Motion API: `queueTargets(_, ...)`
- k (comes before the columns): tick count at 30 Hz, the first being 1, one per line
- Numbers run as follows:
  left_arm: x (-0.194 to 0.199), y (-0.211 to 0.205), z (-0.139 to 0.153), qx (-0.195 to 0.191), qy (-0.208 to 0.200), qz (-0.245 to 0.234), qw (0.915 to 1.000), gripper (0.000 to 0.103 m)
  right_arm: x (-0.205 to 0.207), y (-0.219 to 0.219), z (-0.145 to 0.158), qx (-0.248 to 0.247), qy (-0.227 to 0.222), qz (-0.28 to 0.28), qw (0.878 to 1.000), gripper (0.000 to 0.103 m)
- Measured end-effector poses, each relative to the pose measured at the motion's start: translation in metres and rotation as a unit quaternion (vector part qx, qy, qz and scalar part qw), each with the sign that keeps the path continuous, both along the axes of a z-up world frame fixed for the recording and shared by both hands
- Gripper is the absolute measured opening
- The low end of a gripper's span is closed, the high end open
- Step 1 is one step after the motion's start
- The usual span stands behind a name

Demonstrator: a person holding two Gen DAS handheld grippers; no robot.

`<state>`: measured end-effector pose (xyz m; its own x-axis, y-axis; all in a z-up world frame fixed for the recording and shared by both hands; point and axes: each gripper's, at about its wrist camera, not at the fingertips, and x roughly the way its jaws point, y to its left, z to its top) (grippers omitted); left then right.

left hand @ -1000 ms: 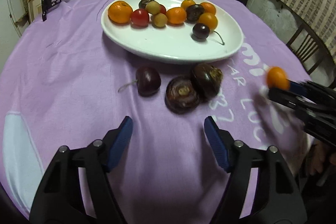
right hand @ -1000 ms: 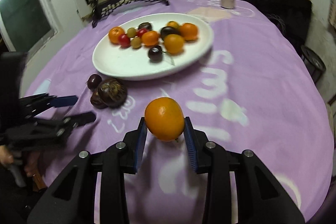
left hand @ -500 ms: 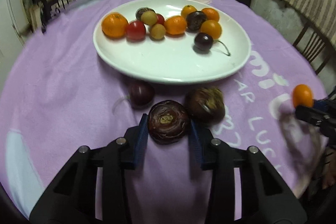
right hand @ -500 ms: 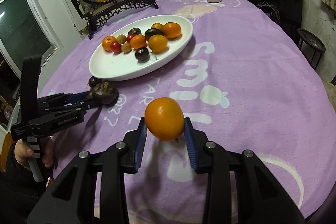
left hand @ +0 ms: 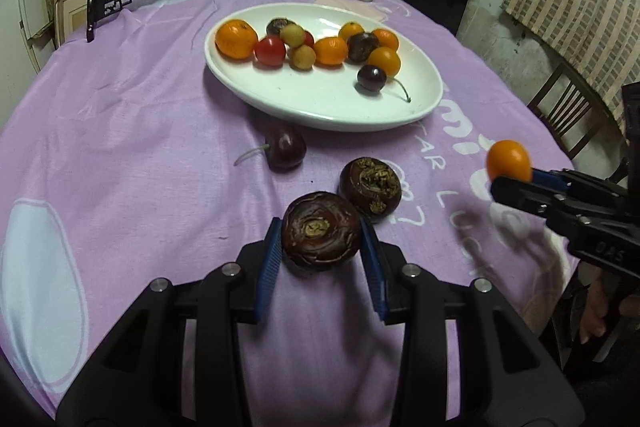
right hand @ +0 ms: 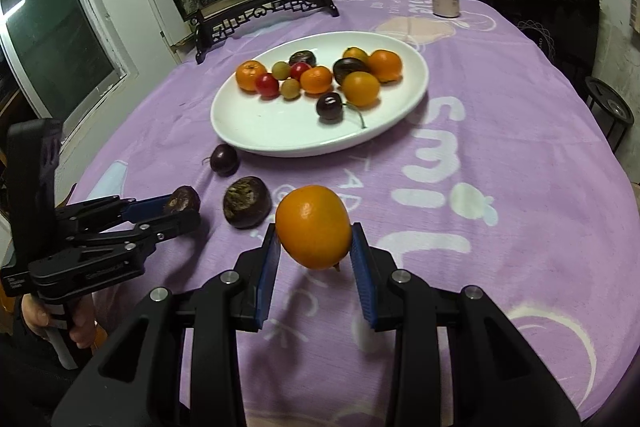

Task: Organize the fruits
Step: 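Carry the orange and dark fruit over the white plate and open both tools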

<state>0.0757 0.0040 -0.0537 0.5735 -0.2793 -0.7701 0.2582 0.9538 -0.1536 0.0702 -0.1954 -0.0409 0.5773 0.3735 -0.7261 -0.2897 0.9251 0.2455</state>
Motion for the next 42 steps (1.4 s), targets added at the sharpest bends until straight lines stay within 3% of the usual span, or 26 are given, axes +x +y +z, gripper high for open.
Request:
queueTargets(8, 0.012, 0.011, 0.02, -0.002, -0.016, 0.004, 0.9999, 0.039, 0.016, 0.012, 0.006, -0.005, -0.001, 0.006, 1.0, 0.036)
queueTargets(12, 0.048, 0.01, 0.04, 0.008, -0.032, 0.017, 0.9993, 0.039, 0.044, 0.013, 0.017, -0.013, -0.014, -0.003, 1.0, 0.036)
queueTargets(16, 0.103, -0.001, 0.049, 0.019, -0.021, 0.024, 0.9993, 0.039, 0.087, 0.01, 0.025, -0.021, -0.02, -0.023, 0.999, 0.036)
queueTargets(20, 0.146, -0.018, 0.043, 0.033, -0.009, 0.031, 0.9989, 0.039, 0.128, 0.004, 0.023, -0.055, -0.035, -0.062, 0.996, 0.036)
queueTargets(25, 0.168, -0.027, 0.03, 0.033, 0.009, 0.032, 0.9989, 0.039, 0.154, -0.007, 0.008, -0.046, -0.012, -0.066, 0.997, 0.035)
queueTargets(30, 0.176, -0.027, 0.026, 0.033, 0.012, 0.034, 0.9988, 0.039, 0.162, -0.007, 0.004, -0.038, -0.006, -0.063, 0.997, 0.038)
queueTargets(31, 0.177, -0.027, 0.027, 0.034, 0.013, 0.035, 0.9988, 0.041, 0.163, -0.005, 0.004, -0.041, -0.006, -0.062, 0.997, 0.053)
queueTargets(32, 0.175, -0.026, 0.029, 0.032, 0.011, 0.037, 0.9987, 0.046, 0.163, -0.003, 0.006, -0.048, -0.01, -0.065, 0.997, 0.06)
queueTargets(33, 0.172, -0.023, 0.033, 0.031, 0.005, 0.043, 0.9986, 0.064, 0.158, -0.003, 0.01, -0.056, -0.025, -0.072, 0.996, 0.062)
queueTargets(34, 0.167, -0.02, 0.039, 0.029, -0.006, 0.05, 0.9983, 0.07, 0.155, -0.002, 0.013, -0.061, -0.032, -0.071, 0.995, 0.062)
queueTargets(38, 0.136, -0.004, 0.057, 0.03, -0.037, 0.063, 0.9969, 0.071, 0.126, -0.003, 0.027, -0.049, -0.042, -0.058, 0.996, 0.062)
queueTargets(40, 0.11, 0.007, 0.061, 0.031, -0.049, 0.068, 0.996, 0.079, 0.095, 0.0, 0.031, -0.029, -0.041, -0.033, 0.998, 0.062)
queueTargets(42, 0.081, 0.017, 0.059, 0.029, -0.057, 0.078, 0.9949, 0.079, 0.07, 0.005, 0.029, -0.022, -0.039, -0.019, 0.999, 0.062)
